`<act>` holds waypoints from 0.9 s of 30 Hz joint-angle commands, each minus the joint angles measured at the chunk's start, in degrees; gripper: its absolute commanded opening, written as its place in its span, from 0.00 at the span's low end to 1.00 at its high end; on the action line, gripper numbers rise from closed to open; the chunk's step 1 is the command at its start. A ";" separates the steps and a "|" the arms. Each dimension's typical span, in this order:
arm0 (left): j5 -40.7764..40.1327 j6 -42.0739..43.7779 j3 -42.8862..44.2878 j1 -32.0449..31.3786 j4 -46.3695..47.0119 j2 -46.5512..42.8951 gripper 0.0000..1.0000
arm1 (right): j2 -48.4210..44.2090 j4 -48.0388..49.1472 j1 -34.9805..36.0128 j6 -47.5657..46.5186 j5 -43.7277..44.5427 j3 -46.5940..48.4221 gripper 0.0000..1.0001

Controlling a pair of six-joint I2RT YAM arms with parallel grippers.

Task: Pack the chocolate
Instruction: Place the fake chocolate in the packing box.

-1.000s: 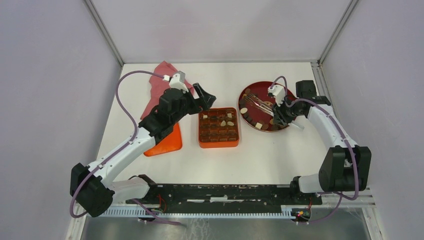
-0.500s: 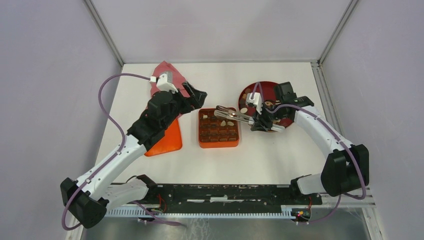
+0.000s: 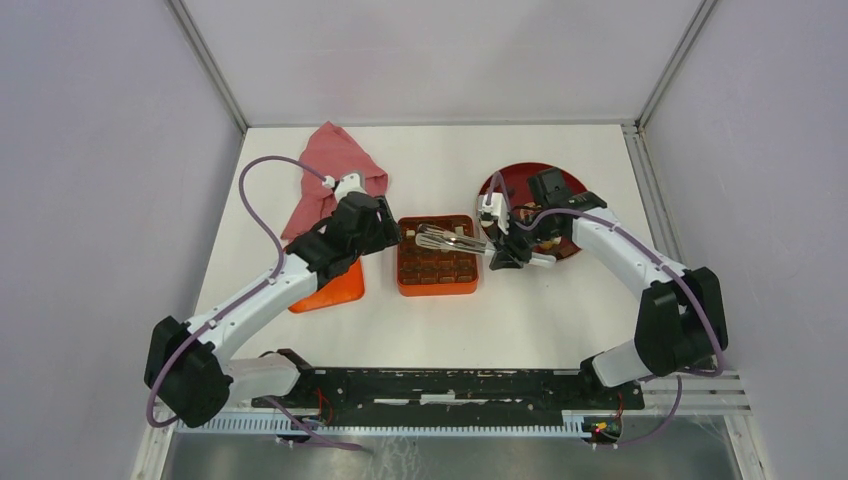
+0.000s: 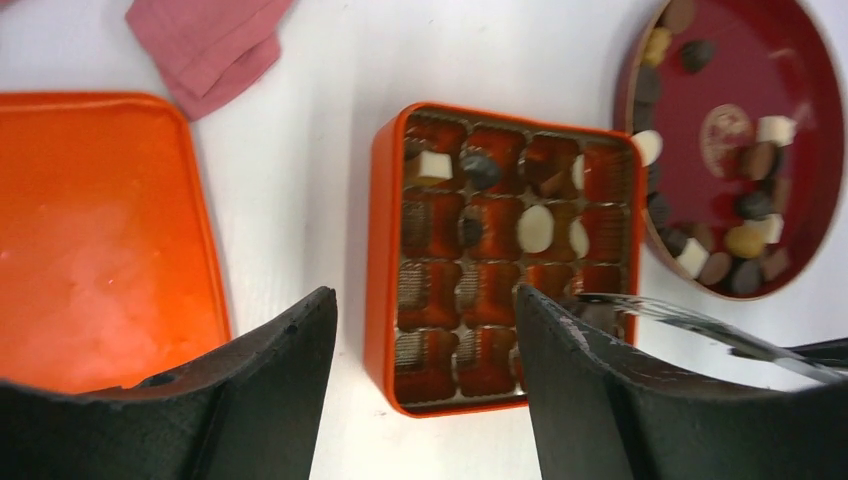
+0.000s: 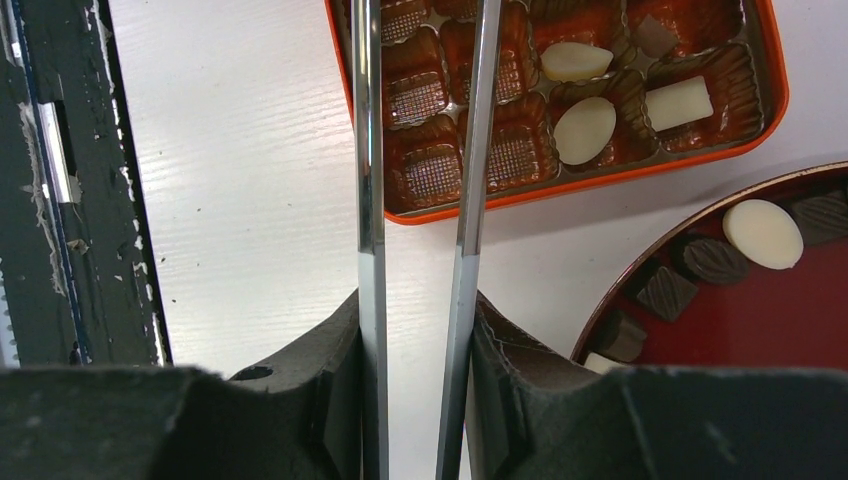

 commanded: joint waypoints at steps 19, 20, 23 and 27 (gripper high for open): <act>-8.03 2.03 0.85 0.30 -1.76 5.18 0.73 | 9.03 9.04 5.39 7.29 7.28 3.53 0.01; -6.95 2.15 0.63 0.30 -1.44 5.43 0.73 | 8.76 8.87 5.41 7.41 7.27 3.74 0.01; -1.88 2.84 -1.01 0.37 2.23 6.50 0.72 | 7.48 7.95 4.38 7.58 7.16 4.11 0.00; 1.84 2.69 -1.82 0.69 4.78 9.24 0.67 | 6.37 7.01 2.58 7.94 6.04 4.42 0.00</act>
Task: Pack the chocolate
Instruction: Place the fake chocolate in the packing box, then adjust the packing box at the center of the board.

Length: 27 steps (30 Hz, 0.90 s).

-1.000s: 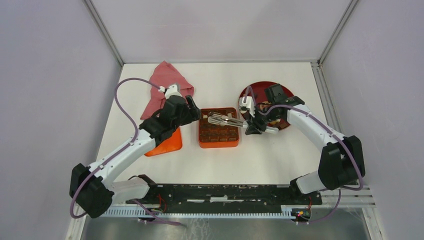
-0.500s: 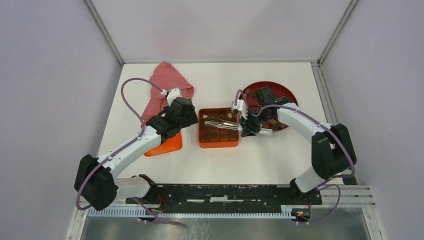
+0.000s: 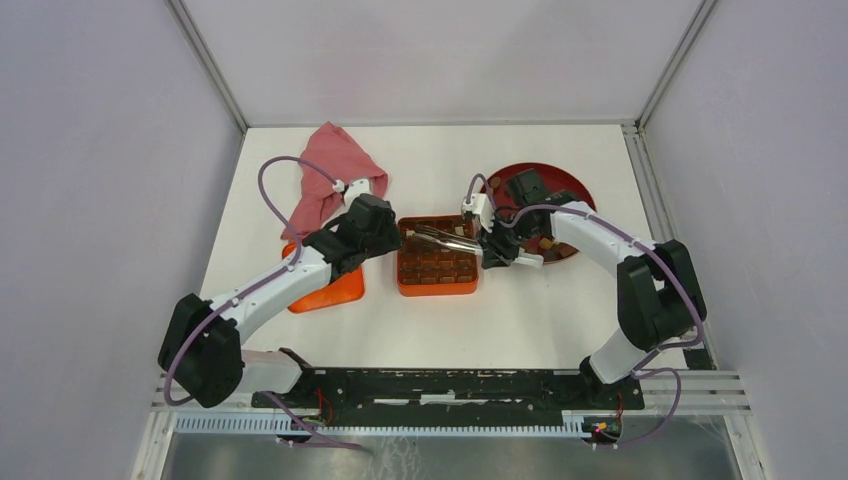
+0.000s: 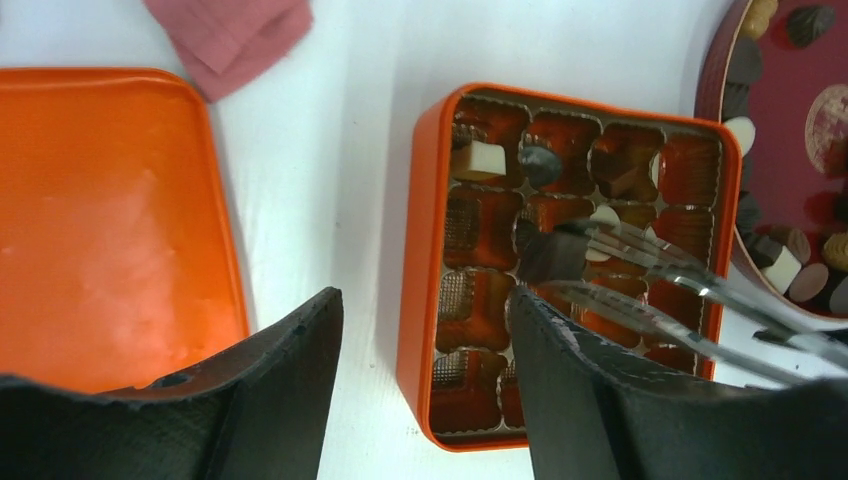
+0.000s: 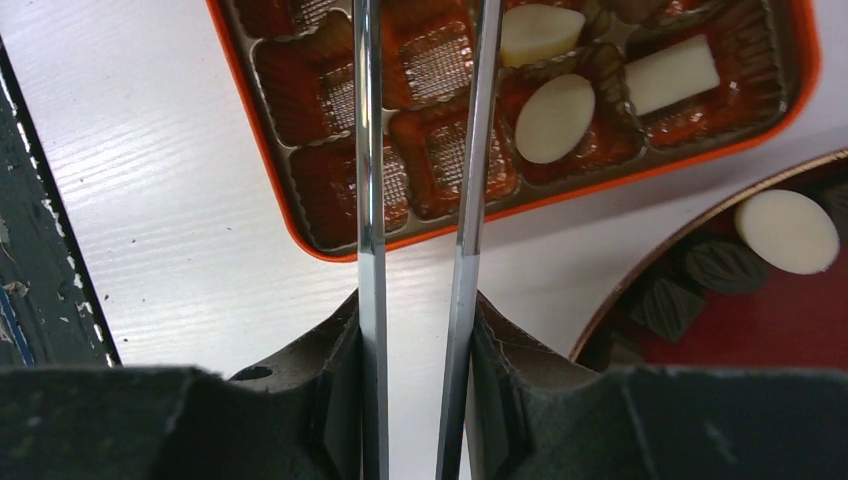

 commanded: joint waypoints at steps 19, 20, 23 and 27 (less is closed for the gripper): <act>10.44 7.18 4.86 4.07 7.37 16.14 0.43 | -4.19 0.50 -7.05 4.17 -4.93 5.39 0.00; 10.53 7.18 4.89 4.08 7.37 16.39 0.42 | -4.32 0.46 -7.13 4.27 -4.93 5.24 0.00; 10.94 7.66 4.66 4.07 7.70 17.16 0.32 | -4.57 0.58 -7.43 4.35 -5.06 4.77 0.00; 11.60 9.00 4.93 3.92 8.82 18.32 0.08 | -4.84 0.44 -7.64 4.26 -5.19 4.61 0.00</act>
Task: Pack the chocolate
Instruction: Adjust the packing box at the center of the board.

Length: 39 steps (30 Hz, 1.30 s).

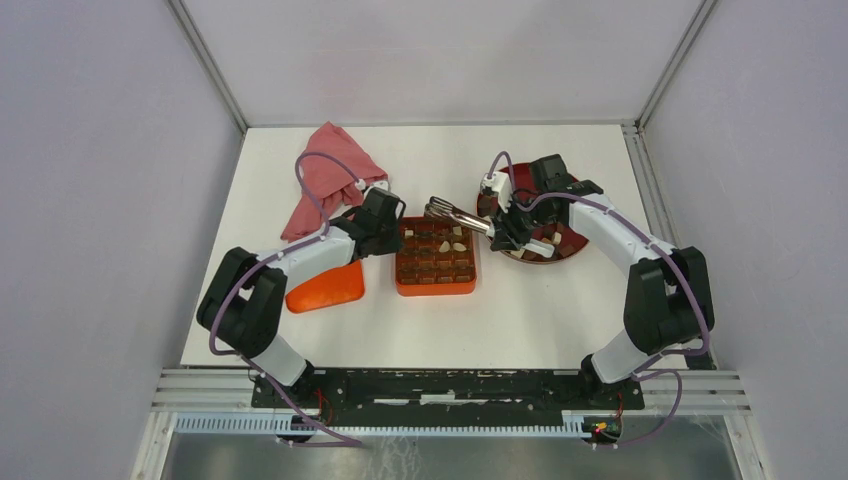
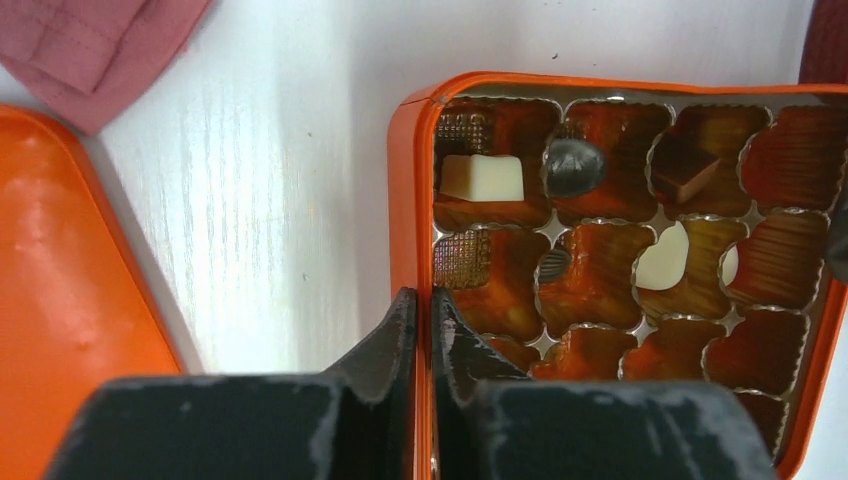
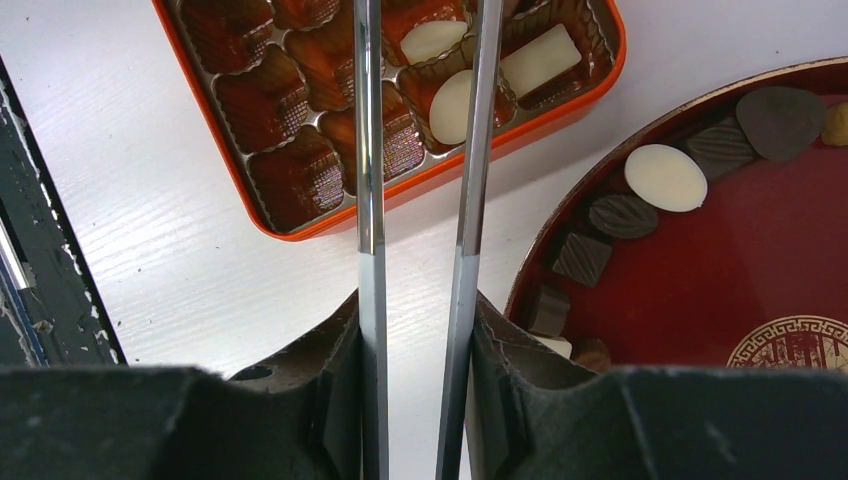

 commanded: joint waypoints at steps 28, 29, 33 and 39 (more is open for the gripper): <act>-11.94 4.53 0.99 -8.09 9.12 -4.26 0.02 | -3.72 -5.50 2.93 -9.17 -2.98 0.68 0.00; -11.39 4.19 1.04 -8.01 9.34 -3.42 0.02 | -3.22 -5.06 3.16 -8.41 -2.39 0.59 0.00; -8.65 2.56 1.14 -7.23 9.13 -0.86 0.02 | -1.46 -4.23 4.26 -7.31 0.21 0.23 0.00; -7.46 0.39 -0.65 -5.96 9.46 -0.64 0.21 | -0.18 -3.79 4.97 -6.89 3.10 -1.05 0.01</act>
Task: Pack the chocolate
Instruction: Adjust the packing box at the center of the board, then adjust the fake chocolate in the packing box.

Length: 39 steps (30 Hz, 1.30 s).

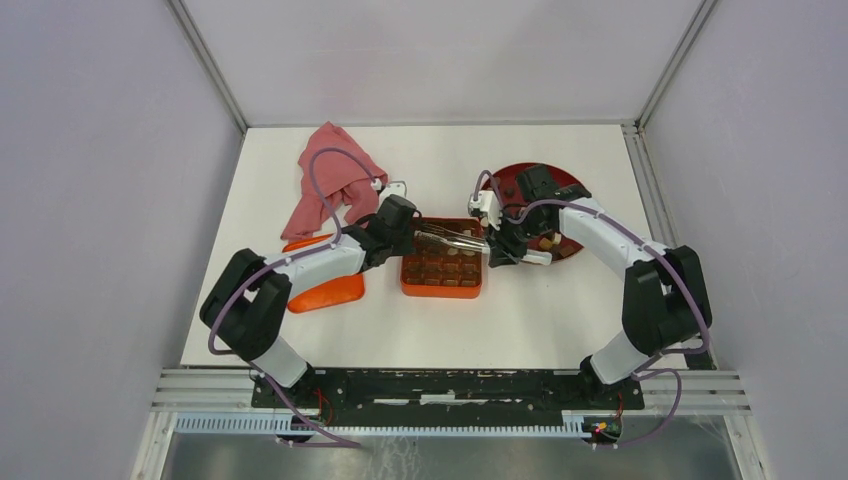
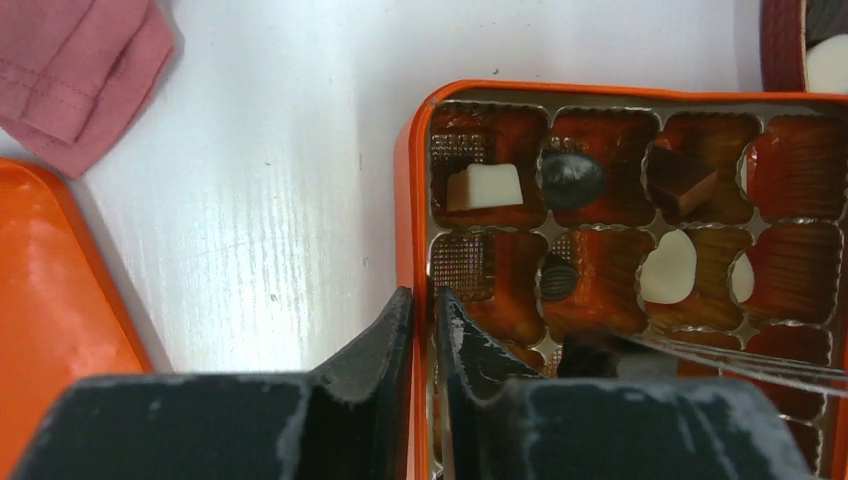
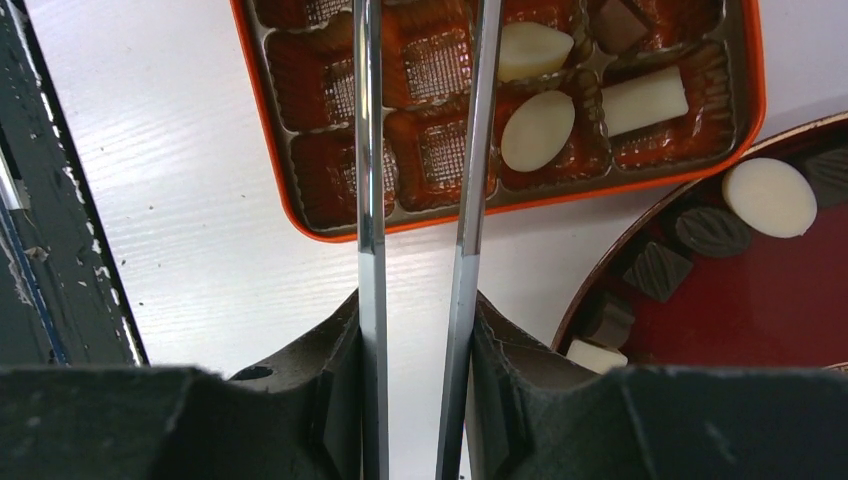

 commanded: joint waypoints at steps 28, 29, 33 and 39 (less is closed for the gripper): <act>-7.81 -5.20 -0.76 1.05 -8.11 -15.72 0.39 | 5.36 4.75 4.36 5.34 7.13 2.69 0.34; -7.62 -5.31 -0.76 1.11 -7.93 -15.72 0.39 | 5.32 4.74 4.33 5.50 7.14 2.72 0.34; -6.86 -5.76 -0.47 1.01 -7.19 -15.94 0.39 | 5.02 4.74 4.28 6.22 6.35 2.96 0.38; -5.27 -5.52 0.96 1.06 -6.63 -16.34 0.39 | 5.45 4.35 4.28 6.87 5.28 4.36 0.43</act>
